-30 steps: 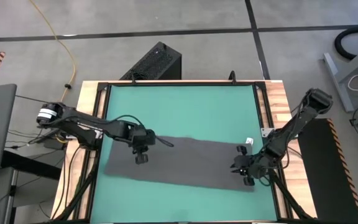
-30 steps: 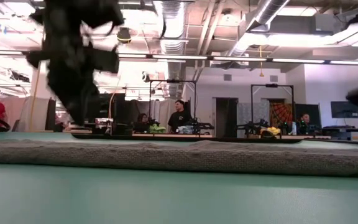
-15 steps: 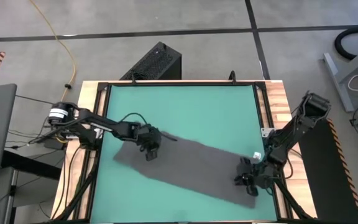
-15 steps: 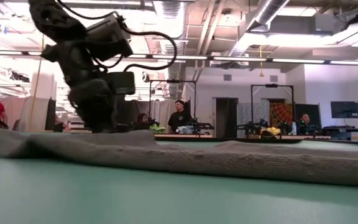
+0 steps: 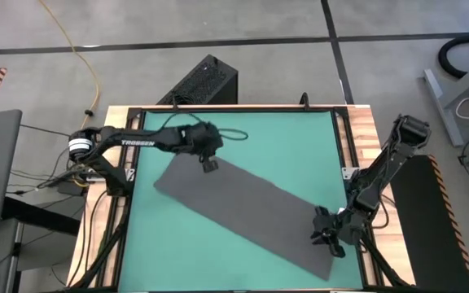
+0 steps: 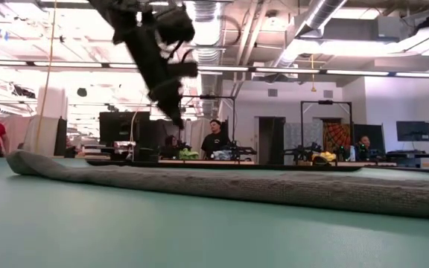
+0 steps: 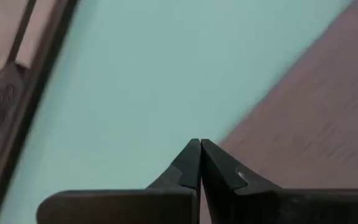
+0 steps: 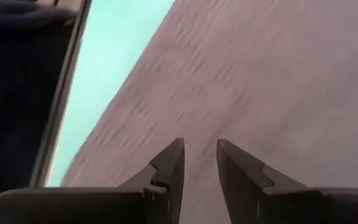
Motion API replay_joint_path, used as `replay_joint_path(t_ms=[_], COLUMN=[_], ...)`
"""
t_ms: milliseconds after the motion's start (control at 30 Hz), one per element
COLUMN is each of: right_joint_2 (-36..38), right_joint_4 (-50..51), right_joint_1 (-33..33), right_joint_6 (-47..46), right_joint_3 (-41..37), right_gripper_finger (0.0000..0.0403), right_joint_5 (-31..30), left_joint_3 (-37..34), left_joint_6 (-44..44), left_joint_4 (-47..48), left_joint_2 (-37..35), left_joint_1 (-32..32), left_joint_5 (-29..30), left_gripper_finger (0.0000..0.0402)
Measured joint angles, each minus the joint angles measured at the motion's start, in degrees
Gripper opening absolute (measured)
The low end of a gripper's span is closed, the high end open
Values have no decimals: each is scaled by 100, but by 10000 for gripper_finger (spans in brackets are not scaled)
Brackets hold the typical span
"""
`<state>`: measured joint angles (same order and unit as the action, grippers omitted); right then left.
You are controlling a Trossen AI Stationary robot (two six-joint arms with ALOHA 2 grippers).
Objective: Roll towel into tight, uniform cylinder
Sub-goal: Fold the gray towel
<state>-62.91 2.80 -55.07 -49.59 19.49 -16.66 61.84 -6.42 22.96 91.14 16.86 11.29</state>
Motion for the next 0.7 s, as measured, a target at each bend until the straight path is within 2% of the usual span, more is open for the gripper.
replay_joint_path(t_ms=[167,333,433,500,700], right_joint_2=[549,696,541,357,-531], right_joint_4=[260,109,92,109,-33], right_joint_1=[657,1279,1580,1613,1285], right_joint_6=[1091,1844,1468,1092,-158], right_joint_3=[0,0,-23,-100,-201], right_gripper_finger=[120,120,120,120,120], right_joint_5=[-662,-1335,-1323,-1244,-1169], left_joint_3=[422,-83,-543,-808,-1133], left_joint_6=[43,693,851,939,1259], left_joint_4=[66,-891,-1556,-1588,-1628], left_joint_2=[-8,104,263,347,774], left_joint_1=[-59,-363,-689,-871,-1185], left_joint_5=[-603,-1434,-1553,-1547,-1119], left_gripper_finger=[0,0,0,0,0])
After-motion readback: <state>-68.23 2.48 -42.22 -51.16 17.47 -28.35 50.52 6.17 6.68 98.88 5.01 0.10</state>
